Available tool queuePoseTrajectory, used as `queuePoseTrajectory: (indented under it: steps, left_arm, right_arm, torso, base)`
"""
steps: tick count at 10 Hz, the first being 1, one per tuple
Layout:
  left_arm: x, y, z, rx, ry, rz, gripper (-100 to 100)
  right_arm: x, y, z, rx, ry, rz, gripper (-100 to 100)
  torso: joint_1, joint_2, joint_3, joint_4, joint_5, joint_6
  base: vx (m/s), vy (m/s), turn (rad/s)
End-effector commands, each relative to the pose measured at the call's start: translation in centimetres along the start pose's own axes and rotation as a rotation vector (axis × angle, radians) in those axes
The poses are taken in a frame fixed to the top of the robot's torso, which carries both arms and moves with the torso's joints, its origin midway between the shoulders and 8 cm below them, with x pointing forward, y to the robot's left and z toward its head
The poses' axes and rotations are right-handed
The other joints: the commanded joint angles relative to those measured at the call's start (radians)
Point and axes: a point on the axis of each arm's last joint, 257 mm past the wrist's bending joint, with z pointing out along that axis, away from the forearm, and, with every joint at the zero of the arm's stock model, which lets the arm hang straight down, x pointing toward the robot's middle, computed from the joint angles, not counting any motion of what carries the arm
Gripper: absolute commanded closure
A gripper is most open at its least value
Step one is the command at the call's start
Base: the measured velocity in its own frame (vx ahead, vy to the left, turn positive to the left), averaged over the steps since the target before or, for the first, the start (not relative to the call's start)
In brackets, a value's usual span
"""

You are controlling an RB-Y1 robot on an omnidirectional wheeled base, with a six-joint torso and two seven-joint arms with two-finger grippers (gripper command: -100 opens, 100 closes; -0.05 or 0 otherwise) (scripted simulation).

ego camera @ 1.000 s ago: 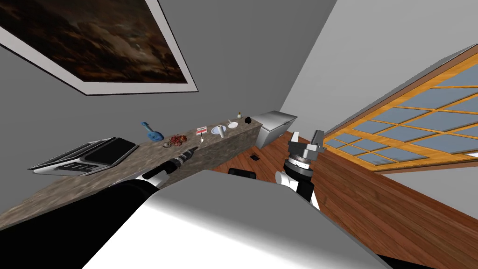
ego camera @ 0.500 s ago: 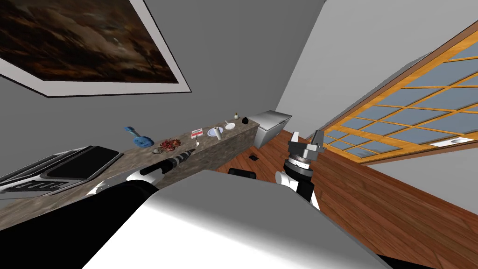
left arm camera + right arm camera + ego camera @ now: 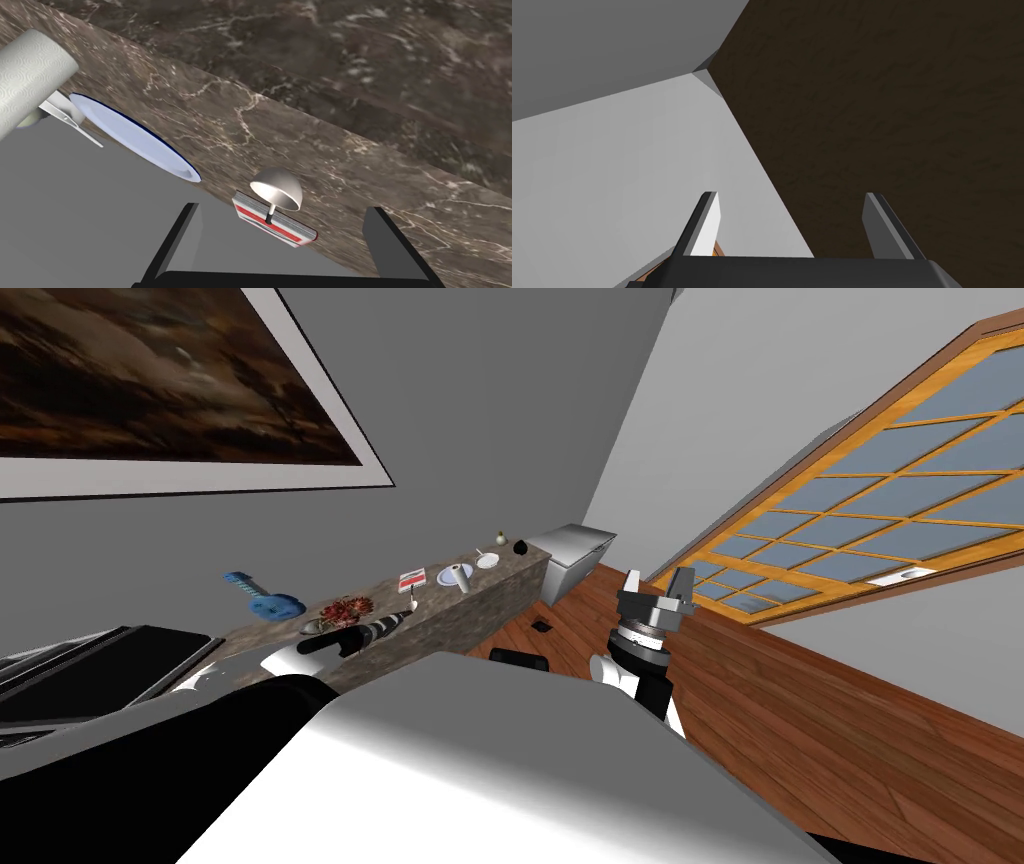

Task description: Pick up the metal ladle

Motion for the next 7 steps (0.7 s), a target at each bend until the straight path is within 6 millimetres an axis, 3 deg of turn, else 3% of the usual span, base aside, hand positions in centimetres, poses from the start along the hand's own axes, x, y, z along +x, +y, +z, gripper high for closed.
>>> queuePoseTrajectory:
  steps: [1, 4, 5, 7]
  left_arm:
    - [-0.4, 1.7, -0.1, -0.073, 0.020, 0.020, -100]
    - [-1.0, 4.5, -0.6, -0.195, 0.053, 0.050, -100]
    - [-1.1, 4.3, -0.5, -0.194, 0.054, 0.058, -100]
    - [-1.5, 6.6, -1.2, -0.297, 0.086, 0.080, -100]
  right_arm:
    - [0.0, 0.0, 0.0, 0.000, 0.000, 0.000, 0]
    - [0.0, 0.0, 0.0, 0.000, 0.000, 0.000, 0]
    - [0.0, 0.0, 0.0, 0.000, 0.000, 0.000, 0]
    - [0.0, 0.0, 0.0, 0.000, 0.000, 0.000, 0]
  torso:
    - [0.000, 0.000, 0.000, 0.000, 0.000, 0.000]
    - [0.001, -0.002, -0.001, -0.001, 0.000, 0.000]
    - [0.001, -0.002, -0.001, -0.001, 0.000, 0.000]
    - [0.000, -0.001, 0.000, 0.000, 0.000, 0.000]
  base:
    - [0.086, 0.047, -0.146]
    - [0.087, 0.064, -0.167]
    - [0.060, 0.046, -0.075]
    - [0.072, 0.070, -0.187]
